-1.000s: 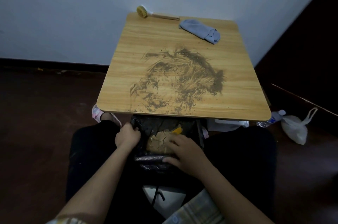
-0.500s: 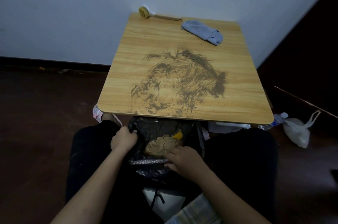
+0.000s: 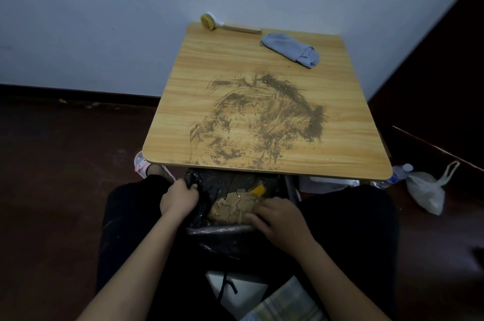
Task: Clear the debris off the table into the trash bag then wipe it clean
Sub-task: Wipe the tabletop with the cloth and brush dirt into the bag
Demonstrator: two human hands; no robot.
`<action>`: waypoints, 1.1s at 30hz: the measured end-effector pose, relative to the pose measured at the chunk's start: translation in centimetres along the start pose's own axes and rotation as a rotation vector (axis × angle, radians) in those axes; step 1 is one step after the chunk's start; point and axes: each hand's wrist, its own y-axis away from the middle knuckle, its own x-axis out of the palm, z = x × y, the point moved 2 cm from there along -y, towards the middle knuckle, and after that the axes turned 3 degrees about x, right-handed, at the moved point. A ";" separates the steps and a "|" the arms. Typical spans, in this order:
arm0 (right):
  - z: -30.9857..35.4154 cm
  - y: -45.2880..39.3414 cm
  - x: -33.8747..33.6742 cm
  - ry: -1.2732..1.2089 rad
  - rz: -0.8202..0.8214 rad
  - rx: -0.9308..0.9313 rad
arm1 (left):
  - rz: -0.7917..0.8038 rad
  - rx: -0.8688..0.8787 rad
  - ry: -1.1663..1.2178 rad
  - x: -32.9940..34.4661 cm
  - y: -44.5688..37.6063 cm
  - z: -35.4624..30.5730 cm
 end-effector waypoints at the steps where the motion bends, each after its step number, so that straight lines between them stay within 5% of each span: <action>1: -0.5 0.1 -0.4 0.019 -0.069 0.073 | -0.003 0.006 -0.001 -0.1 0.0 0.0; 5: -2.2 0.8 -1.3 0.031 -0.160 0.459 | -0.008 0.014 -0.030 -0.1 0.3 -0.1; 11: -4.2 0.2 -1.0 -0.300 0.162 0.957 | 0.033 0.025 -0.069 -0.4 0.7 -0.5; 16: -3.9 0.2 -1.3 -0.291 0.337 0.993 | 0.096 0.037 -0.107 -1.1 1.4 -0.6; 25: -2.9 0.0 -2.9 -0.212 0.407 0.979 | 0.245 0.014 0.006 -2.1 3.0 -1.1; 33: -1.9 -1.1 -4.9 -0.203 0.405 0.939 | 0.213 0.009 -0.107 -4.8 5.2 -1.7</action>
